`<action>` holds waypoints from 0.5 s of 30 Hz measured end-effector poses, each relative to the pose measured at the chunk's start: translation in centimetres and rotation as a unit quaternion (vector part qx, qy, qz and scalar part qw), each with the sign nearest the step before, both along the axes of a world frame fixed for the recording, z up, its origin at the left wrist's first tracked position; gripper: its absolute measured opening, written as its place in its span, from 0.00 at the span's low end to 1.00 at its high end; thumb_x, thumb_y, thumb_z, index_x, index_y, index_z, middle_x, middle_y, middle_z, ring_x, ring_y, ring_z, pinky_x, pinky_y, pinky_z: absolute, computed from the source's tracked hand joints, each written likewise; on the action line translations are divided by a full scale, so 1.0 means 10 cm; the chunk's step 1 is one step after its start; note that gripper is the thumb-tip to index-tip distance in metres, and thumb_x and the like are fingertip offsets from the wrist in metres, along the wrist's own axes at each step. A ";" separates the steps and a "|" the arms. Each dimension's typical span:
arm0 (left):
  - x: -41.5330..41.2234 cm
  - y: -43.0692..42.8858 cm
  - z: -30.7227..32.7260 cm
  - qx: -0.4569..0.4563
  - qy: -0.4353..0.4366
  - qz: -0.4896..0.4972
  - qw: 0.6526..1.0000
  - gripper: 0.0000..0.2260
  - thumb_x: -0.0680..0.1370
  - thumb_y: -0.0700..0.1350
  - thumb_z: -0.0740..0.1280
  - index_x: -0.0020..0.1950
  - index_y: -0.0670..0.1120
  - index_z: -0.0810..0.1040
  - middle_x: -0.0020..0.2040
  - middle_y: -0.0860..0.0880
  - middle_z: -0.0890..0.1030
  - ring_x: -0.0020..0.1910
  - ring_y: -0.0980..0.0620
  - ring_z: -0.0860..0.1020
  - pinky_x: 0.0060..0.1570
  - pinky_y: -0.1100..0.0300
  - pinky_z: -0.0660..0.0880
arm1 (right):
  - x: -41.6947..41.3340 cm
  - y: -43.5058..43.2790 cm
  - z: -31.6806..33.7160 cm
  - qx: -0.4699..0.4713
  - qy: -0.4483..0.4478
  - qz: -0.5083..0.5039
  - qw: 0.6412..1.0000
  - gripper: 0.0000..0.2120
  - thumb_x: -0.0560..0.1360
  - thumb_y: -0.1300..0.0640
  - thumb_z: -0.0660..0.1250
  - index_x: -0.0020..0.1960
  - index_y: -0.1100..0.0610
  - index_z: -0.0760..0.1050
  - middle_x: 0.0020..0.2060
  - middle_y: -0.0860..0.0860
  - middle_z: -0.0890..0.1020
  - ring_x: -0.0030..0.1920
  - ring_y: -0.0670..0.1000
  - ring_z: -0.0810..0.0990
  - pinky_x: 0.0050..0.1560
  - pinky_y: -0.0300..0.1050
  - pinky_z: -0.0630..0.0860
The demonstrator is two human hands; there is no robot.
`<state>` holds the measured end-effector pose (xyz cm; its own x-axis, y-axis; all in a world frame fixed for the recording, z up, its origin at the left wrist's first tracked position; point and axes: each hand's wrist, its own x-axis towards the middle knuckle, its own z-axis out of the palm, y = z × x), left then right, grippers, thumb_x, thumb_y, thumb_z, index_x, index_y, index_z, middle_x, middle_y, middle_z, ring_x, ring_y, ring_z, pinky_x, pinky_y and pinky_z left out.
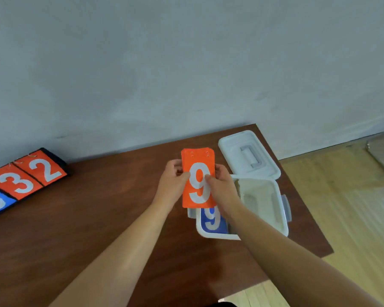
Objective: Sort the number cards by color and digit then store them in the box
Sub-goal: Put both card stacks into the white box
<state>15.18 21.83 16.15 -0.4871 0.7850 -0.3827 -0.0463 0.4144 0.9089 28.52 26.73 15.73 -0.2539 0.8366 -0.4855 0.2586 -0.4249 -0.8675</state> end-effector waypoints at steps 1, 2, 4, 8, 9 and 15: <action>0.15 0.09 0.02 -0.008 0.015 -0.031 0.999 0.15 0.79 0.43 0.68 0.64 0.49 0.72 0.58 0.49 0.81 0.49 0.55 0.82 0.46 0.60 0.79 | 0.16 0.07 0.03 0.012 -0.019 -0.005 1.000 0.14 0.80 0.54 0.63 0.65 0.48 0.68 0.58 0.49 0.80 0.53 0.53 0.82 0.55 0.57 0.81; 0.30 0.16 0.03 -0.013 0.019 -0.052 0.998 0.13 0.79 0.44 0.69 0.63 0.50 0.73 0.58 0.50 0.82 0.50 0.54 0.82 0.49 0.56 0.81 | 0.31 0.13 0.05 0.023 -0.042 -0.003 0.999 0.14 0.80 0.52 0.63 0.65 0.48 0.68 0.58 0.49 0.81 0.52 0.52 0.83 0.55 0.57 0.81; 0.56 0.29 0.02 -0.027 0.005 -0.074 0.997 0.13 0.78 0.45 0.70 0.61 0.50 0.74 0.58 0.51 0.82 0.52 0.52 0.83 0.53 0.50 0.81 | 0.61 0.23 0.08 0.044 -0.084 -0.001 0.995 0.15 0.80 0.51 0.63 0.66 0.48 0.68 0.60 0.48 0.80 0.54 0.52 0.82 0.56 0.56 0.80; 1.06 0.46 -0.06 -0.061 -0.037 -0.104 0.992 0.14 0.78 0.44 0.71 0.62 0.49 0.74 0.58 0.49 0.82 0.54 0.49 0.83 0.56 0.46 0.81 | 1.28 0.37 0.11 0.108 -0.183 0.039 0.977 0.17 0.81 0.47 0.61 0.68 0.51 0.70 0.61 0.48 0.79 0.57 0.50 0.80 0.58 0.50 0.79; 1.17 0.48 -0.09 -0.070 -0.034 -0.114 0.990 0.14 0.78 0.44 0.70 0.62 0.48 0.74 0.59 0.49 0.82 0.54 0.48 0.83 0.56 0.45 0.80 | 1.45 0.40 0.07 0.132 -0.208 0.038 0.968 0.17 0.81 0.48 0.60 0.68 0.51 0.70 0.62 0.48 0.78 0.58 0.49 0.79 0.59 0.50 0.79; 1.60 0.52 -0.25 -0.120 0.060 -0.181 0.974 0.11 0.79 0.43 0.68 0.61 0.51 0.75 0.57 0.52 0.82 0.52 0.53 0.81 0.51 0.54 0.81 | 2.10 0.58 -0.34 0.160 -0.324 0.055 0.931 0.16 0.81 0.50 0.59 0.66 0.53 0.73 0.65 0.49 0.73 0.63 0.49 0.73 0.63 0.47 0.74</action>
<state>31.22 27.06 13.61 -0.2478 0.8079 -0.5347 0.2422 0.5860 0.7732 49.50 32.53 12.32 -0.0876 0.9505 -0.2980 0.7985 -0.1118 -0.5915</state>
